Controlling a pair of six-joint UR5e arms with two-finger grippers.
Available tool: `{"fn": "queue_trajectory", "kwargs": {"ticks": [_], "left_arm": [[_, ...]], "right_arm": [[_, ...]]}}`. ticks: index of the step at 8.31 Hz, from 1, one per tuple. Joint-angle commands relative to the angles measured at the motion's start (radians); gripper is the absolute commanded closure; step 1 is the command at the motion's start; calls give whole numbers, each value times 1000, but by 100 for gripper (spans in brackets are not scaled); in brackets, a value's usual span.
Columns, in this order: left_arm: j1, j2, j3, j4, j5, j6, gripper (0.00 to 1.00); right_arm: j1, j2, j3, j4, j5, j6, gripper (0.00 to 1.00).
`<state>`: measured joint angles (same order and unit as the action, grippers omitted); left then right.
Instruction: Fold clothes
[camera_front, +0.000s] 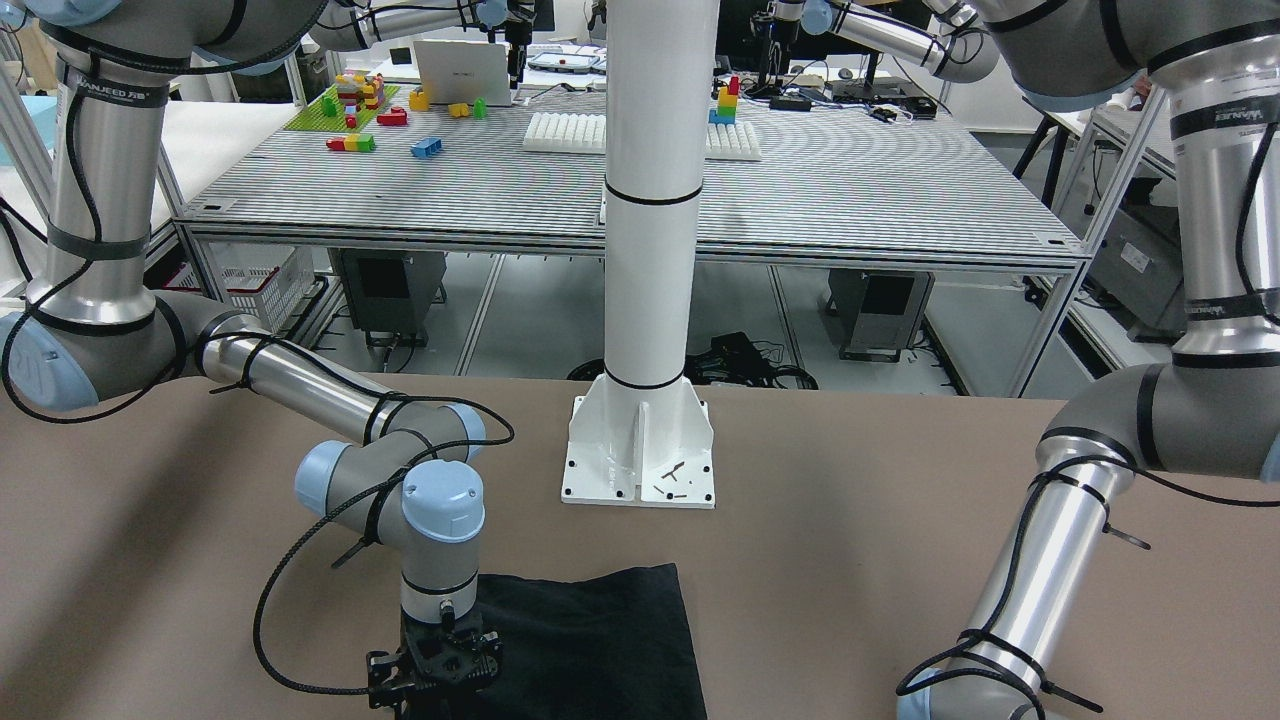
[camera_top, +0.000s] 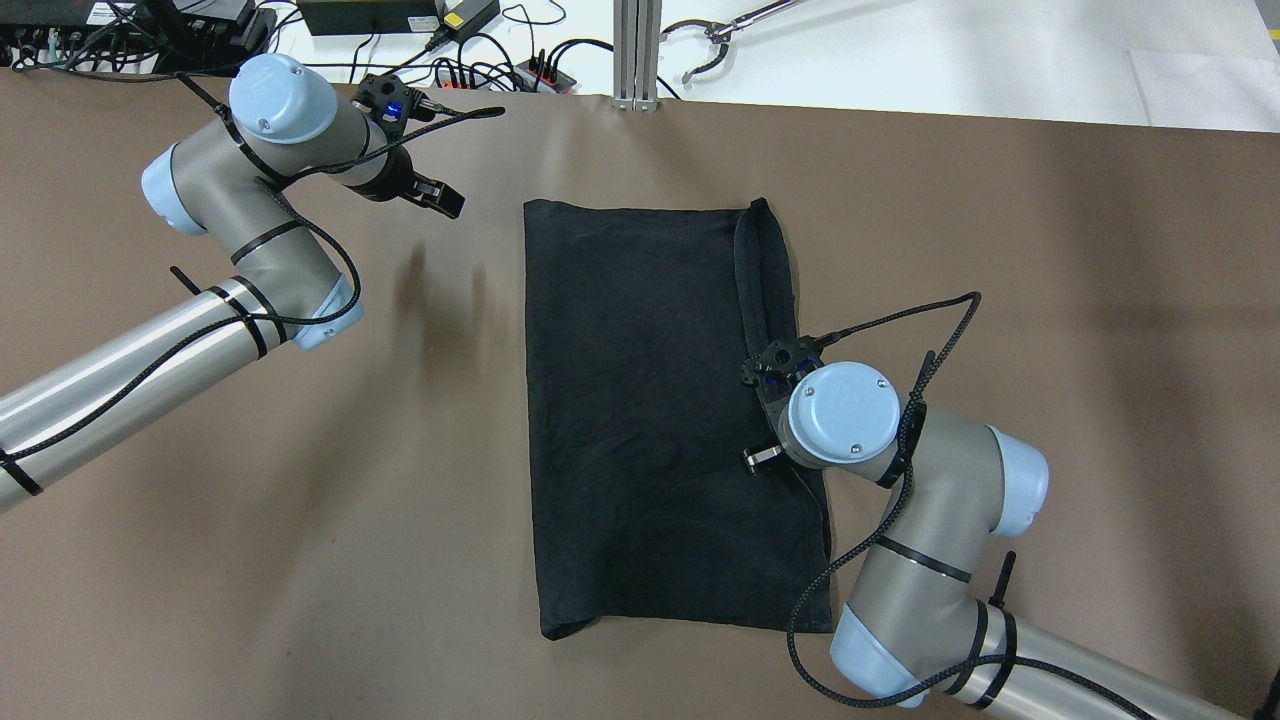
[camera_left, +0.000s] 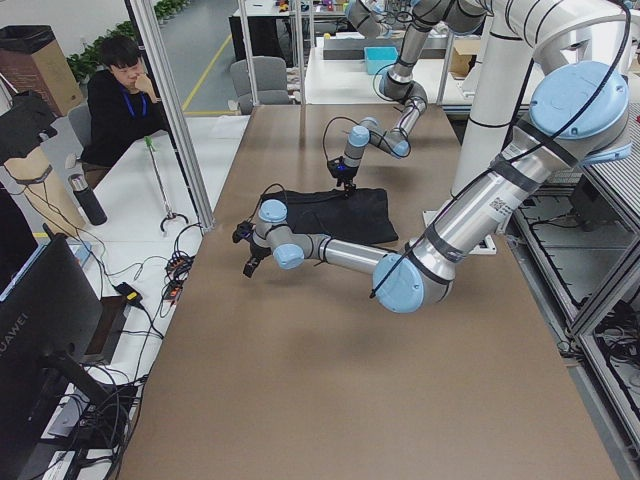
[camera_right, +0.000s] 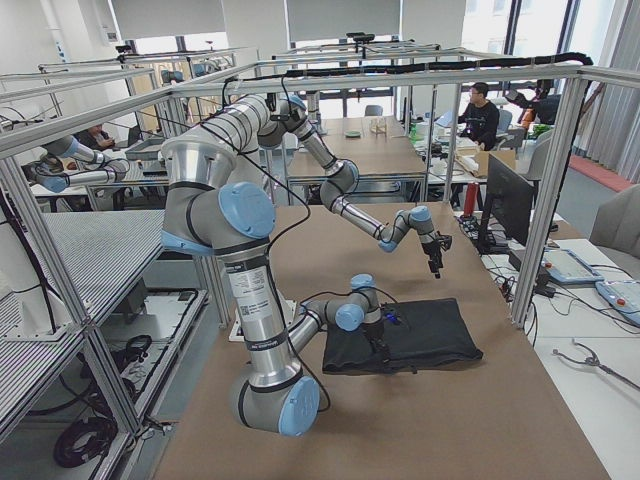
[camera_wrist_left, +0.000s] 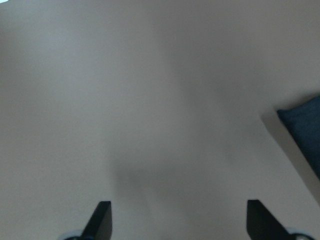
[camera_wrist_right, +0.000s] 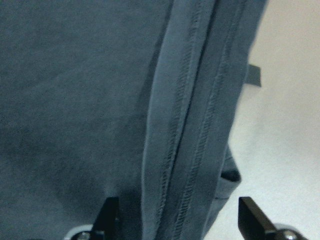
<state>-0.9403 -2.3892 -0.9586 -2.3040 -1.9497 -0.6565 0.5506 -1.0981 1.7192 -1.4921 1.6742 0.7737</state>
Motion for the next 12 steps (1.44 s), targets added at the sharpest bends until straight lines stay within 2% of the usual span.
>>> {"fn": "queue_trajectory", "kwargs": {"ticks": [1, 3, 5, 7, 10, 12], "left_arm": [[0, -1, 0, 0, 0, 0, 5], [0, -1, -2, 0, 0, 0, 5], [0, -1, -2, 0, 0, 0, 5], [0, -1, 0, 0, 0, 0, 5], [2, -1, 0, 0, 0, 0, 5], [2, 1, -2, 0, 0, 0, 5]], "right_arm": [[54, -6, -33, 1, 1, -45, 14], [69, -20, -46, 41, 2, -53, 14], [83, -81, -44, 104, 8, -53, 15], [130, -72, -43, 102, 18, -54, 16], [135, 55, -53, 90, 35, -33, 14], [128, 162, -175, 92, 36, 20, 11]]}}
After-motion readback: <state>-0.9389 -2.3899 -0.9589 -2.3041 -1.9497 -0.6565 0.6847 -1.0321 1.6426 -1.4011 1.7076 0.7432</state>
